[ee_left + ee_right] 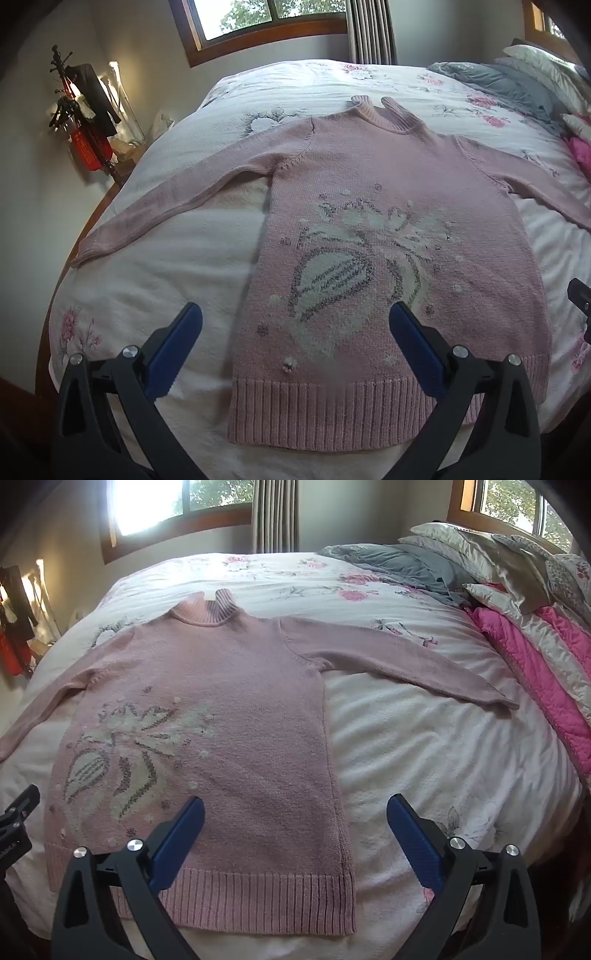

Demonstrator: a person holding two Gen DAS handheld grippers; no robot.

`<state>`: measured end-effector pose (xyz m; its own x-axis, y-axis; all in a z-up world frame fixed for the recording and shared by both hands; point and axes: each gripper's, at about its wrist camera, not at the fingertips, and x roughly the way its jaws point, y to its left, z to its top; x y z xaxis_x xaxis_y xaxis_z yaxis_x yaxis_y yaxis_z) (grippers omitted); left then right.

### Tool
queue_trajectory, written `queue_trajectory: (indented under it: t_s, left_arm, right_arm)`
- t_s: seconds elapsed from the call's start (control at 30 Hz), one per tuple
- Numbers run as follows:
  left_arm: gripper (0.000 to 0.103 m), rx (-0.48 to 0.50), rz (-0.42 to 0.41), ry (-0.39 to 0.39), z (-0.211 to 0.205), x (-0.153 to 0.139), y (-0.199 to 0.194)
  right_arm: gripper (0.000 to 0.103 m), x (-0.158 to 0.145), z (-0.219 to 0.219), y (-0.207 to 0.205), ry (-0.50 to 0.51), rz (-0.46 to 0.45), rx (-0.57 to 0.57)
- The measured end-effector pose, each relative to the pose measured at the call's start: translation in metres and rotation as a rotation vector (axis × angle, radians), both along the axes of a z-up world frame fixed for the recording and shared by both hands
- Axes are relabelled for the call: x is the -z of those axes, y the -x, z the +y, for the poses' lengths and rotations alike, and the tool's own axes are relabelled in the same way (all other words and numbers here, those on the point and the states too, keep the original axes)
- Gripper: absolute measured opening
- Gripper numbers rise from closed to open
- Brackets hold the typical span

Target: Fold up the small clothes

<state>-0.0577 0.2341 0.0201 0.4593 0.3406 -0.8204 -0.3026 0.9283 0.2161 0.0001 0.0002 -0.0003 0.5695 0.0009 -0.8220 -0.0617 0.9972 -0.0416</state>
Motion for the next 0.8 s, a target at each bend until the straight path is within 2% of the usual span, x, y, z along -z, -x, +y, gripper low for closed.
queue_trajectory:
  t_s: [0.5, 0.8]
  left_arm:
    - [0.100, -0.009, 0.003, -0.003, 0.0035, 0.0026, 0.0021]
    - [0.100, -0.013, 0.001, -0.010, 0.0050, 0.0011, 0.0038]
  right_arm:
    - [0.099, 0.0021, 0.0031, 0.0012, 0.002, 0.007, -0.011]
    - [0.099, 0.0000, 0.0023, 0.0019, -0.005, -0.028, -0.009]
